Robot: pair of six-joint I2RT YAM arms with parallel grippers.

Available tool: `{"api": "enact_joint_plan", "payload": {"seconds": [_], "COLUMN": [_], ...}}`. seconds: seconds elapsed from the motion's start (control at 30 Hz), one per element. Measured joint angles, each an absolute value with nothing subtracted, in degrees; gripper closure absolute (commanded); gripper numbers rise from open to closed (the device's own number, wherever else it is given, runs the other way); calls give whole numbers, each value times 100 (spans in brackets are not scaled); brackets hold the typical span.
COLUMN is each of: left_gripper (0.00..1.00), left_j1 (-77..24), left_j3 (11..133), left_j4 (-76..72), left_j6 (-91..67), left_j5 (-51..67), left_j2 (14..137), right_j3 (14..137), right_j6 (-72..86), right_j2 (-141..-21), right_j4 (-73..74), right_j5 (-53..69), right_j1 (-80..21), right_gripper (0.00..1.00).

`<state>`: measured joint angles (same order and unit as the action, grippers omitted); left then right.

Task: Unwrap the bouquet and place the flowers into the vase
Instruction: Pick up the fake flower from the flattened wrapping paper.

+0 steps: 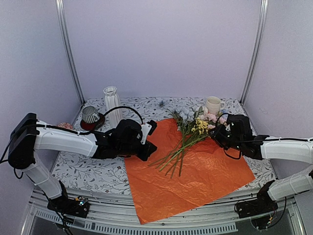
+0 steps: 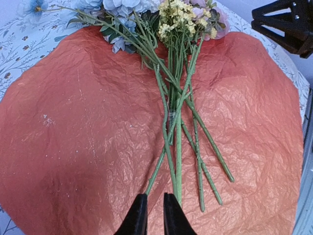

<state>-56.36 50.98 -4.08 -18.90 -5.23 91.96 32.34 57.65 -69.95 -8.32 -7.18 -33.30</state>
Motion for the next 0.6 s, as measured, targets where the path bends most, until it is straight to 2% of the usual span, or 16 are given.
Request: {"api": "enact_joint_plan", "payload": {"seconds": [0.6], "left_gripper": [86], "left_j1": [-5636], "left_j3": [5124], "left_j4": [-443], "left_j6": [-1911], "left_j5": [-486], "left_j2": [9196], "right_j3": [4209], "right_j6": [6318], "right_j2": [-9212], "right_j4": [-827], "right_j5": [-434], "right_j1": [-3330], "right_gripper": [69]}}
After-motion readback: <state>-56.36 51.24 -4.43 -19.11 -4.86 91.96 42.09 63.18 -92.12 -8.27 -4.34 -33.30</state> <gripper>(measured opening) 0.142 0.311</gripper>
